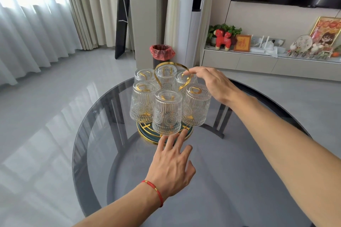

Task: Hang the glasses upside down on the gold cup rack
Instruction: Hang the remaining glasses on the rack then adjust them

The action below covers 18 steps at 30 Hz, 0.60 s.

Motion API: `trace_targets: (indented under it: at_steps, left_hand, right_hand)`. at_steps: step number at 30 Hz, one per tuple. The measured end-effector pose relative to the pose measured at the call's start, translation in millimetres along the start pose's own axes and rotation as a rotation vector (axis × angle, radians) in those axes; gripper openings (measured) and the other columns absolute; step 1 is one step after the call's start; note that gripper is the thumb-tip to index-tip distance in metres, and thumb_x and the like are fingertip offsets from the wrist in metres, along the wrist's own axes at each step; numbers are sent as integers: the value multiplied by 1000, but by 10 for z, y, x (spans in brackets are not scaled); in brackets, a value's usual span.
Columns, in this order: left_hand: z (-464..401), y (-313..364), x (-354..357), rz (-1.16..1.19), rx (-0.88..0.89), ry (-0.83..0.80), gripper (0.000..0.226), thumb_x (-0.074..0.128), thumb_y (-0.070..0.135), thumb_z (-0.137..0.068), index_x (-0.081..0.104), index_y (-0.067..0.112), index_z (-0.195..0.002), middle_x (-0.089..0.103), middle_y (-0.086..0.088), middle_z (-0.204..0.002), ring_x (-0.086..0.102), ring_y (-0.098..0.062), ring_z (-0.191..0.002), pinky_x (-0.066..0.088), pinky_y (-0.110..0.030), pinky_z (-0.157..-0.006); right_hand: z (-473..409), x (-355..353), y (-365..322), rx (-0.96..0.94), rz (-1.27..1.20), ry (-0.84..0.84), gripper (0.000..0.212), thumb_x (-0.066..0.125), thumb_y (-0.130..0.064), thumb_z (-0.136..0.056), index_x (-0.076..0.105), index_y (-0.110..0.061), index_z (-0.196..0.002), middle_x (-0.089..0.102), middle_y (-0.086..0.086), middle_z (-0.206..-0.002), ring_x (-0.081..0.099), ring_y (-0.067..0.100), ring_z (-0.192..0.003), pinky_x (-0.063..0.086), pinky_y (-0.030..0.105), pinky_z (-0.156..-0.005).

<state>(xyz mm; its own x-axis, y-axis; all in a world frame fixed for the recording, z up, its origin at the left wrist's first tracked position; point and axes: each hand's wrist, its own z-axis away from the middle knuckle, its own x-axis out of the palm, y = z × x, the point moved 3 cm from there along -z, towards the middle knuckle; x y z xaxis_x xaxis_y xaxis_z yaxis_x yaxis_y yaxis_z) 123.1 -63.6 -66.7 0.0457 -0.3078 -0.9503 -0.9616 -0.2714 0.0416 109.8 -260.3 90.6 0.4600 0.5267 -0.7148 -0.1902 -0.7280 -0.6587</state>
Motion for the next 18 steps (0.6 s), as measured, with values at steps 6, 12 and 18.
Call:
trace_targets:
  at_steps: [6, 12, 18]
  left_hand:
    - [5, -7, 0, -6, 9, 0, 37, 52, 40, -89, 69, 17, -111, 45, -16, -159, 50, -37, -131, 28, -51, -114]
    - [2, -8, -7, 5, -1, -8, 38, 50, 41, -89, 68, 17, -112, 43, -15, -161, 50, -37, -133, 32, -53, -115]
    - [1, -3, 1, 23, -5, 4, 38, 48, 40, -89, 69, 16, -111, 46, -16, -159, 51, -38, -132, 38, -56, -113]
  right_hand:
    - [-32, 9, 33, -23, 29, 20, 56, 26, -41, -102, 78, -25, -120, 65, -7, -143, 52, 7, -132, 32, 13, -99]
    - [-42, -41, 48, -29, 82, 72, 52, 29, -31, -107, 77, -17, -122, 67, 0, -143, 54, 15, -138, 37, 29, -111]
    - [-58, -65, 60, -31, 173, 105, 54, 28, -36, -106, 76, -19, -123, 67, -1, -143, 54, 16, -137, 34, 25, -97]
